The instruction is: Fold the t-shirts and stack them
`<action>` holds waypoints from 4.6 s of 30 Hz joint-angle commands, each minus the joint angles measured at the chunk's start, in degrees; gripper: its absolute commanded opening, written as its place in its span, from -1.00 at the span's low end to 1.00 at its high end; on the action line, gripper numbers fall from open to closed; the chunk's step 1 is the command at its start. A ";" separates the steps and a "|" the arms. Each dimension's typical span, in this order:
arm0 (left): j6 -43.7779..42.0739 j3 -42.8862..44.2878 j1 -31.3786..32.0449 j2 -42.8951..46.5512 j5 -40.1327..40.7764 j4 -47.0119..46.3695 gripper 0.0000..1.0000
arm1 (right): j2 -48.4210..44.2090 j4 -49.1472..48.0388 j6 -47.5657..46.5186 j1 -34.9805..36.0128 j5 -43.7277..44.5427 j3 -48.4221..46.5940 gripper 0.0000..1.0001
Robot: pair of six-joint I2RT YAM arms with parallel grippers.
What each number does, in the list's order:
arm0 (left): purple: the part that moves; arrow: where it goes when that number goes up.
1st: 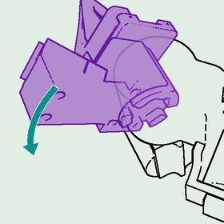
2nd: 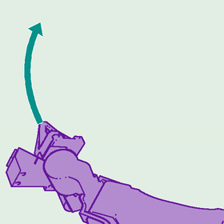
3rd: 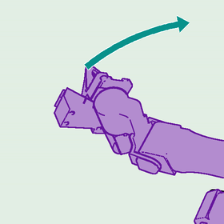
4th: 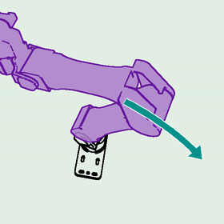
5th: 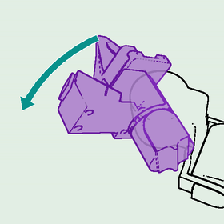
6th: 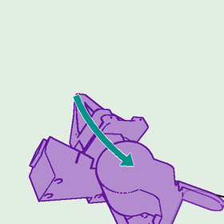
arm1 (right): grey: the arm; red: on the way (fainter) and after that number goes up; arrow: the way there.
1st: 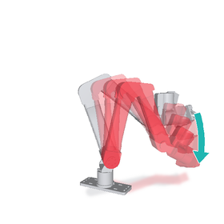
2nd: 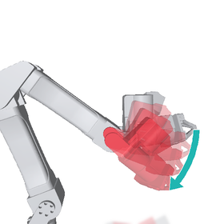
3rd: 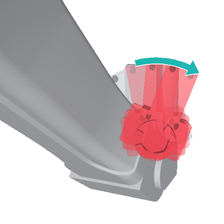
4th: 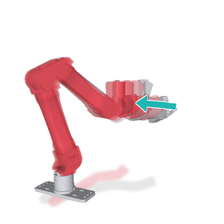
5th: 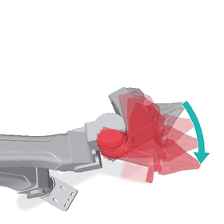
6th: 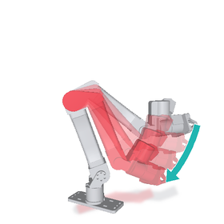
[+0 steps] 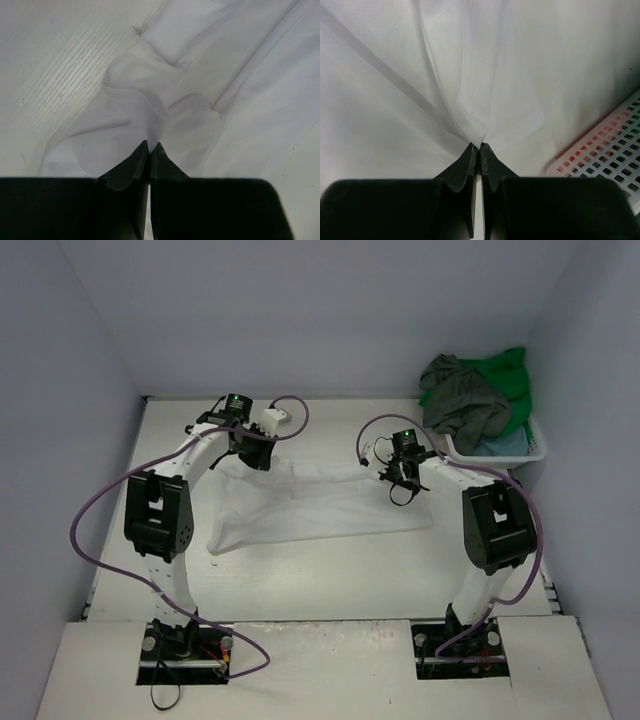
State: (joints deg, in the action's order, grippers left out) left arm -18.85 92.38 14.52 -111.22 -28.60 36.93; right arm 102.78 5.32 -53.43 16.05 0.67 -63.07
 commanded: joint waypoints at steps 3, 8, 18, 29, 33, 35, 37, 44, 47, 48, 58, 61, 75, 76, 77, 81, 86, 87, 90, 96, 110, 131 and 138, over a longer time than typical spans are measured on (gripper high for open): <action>-0.22 1.93 0.33 7.68 0.21 -0.28 -1.00 | 0.66 -2.33 0.34 -1.28 0.39 -2.14 -1.00; -0.40 0.70 0.33 10.58 0.04 0.78 -1.00 | 1.98 -3.30 -0.36 -2.52 0.92 -3.64 -1.00; -1.19 -4.31 0.24 15.85 -1.45 2.36 -1.00 | 0.41 -3.74 -2.29 -4.28 0.56 -3.73 -1.00; -2.15 -10.28 0.24 21.13 -3.22 3.06 -1.00 | -1.62 -3.56 -3.00 -4.89 -1.71 -3.11 -1.00; -2.59 -10.81 0.15 22.10 -2.87 3.41 -1.00 | -2.15 -3.30 -3.17 -4.98 -1.72 -3.38 -1.00; -2.59 -10.99 0.15 22.54 -2.78 3.50 -1.00 | -2.58 -2.95 -3.35 -4.98 -1.81 -3.47 -1.00; -2.68 -11.17 0.15 22.89 -2.69 3.59 -1.00 | -2.94 -2.60 -3.44 -4.89 -1.81 -3.38 -1.00; -3.30 -12.75 0.15 24.64 -2.69 4.12 -1.00 | -5.92 -0.32 -4.75 -4.89 -2.07 -2.59 -1.00; -3.82 -13.45 0.15 25.52 -2.51 4.56 -1.00 | -7.15 0.92 -4.93 -4.89 -1.99 -2.50 -1.00; -3.91 -13.71 0.15 26.05 -2.51 4.64 -1.00 | -7.33 1.53 -4.93 -4.98 -1.90 -2.32 -1.00; -4.70 -16.26 0.15 30.88 -2.78 7.10 -1.00 | -10.85 4.08 -4.76 -4.45 -2.07 1.19 -1.00; -4.96 -17.67 0.15 32.55 -3.13 7.63 -1.00 | -11.72 4.78 -4.67 -4.10 -2.16 2.59 -1.00; -6.81 -25.66 0.15 36.07 -2.17 7.90 -1.00 | -17.00 7.86 -3.00 1.08 -2.25 10.94 -1.00; -7.07 -26.28 0.15 35.90 -2.16 7.90 -1.00 | -17.17 8.30 -2.91 1.87 -2.16 11.38 -1.00; -7.08 -26.46 0.15 35.81 -2.07 7.90 -1.00 | -17.18 8.47 -3.00 2.14 -2.07 11.82 -1.00; -7.69 -27.60 0.24 35.11 -2.69 8.42 -1.00 | -17.18 9.44 -3.17 2.84 -1.81 13.76 -1.00; -7.87 -28.74 0.24 34.40 -2.95 8.60 -1.00 | -16.47 10.23 -3.44 2.84 -1.46 14.90 -1.00; -8.04 -28.92 0.33 34.32 -2.95 8.77 -1.00 | -16.13 10.32 -3.52 2.93 -1.28 15.08 -1.00; -8.74 -29.18 0.33 34.49 -3.30 9.65 -1.00 | -14.64 10.32 -3.61 3.02 -0.84 15.52 -1.00; -10.68 -30.32 0.42 34.93 -3.22 11.59 -1.00 | -9.80 10.32 -3.00 3.02 3.81 15.87 -0.94; -12.09 -33.14 0.68 32.65 -1.63 10.71 -1.00 | -12.16 10.76 -1.77 2.76 2.50 16.14 -0.42; -6.99 -32.44 2.09 23.68 13.38 -2.38 -1.00 | -16.39 12.87 -1.94 0.03 -0.14 15.61 -0.69; -3.91 -29.63 2.09 20.70 19.28 -7.22 -1.00 | -14.81 12.70 -2.47 -1.55 -3.04 15.70 -0.73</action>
State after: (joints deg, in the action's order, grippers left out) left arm -24.84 58.96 16.45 -90.43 -13.28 33.28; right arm 88.97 16.97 -55.51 15.14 -1.04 -47.37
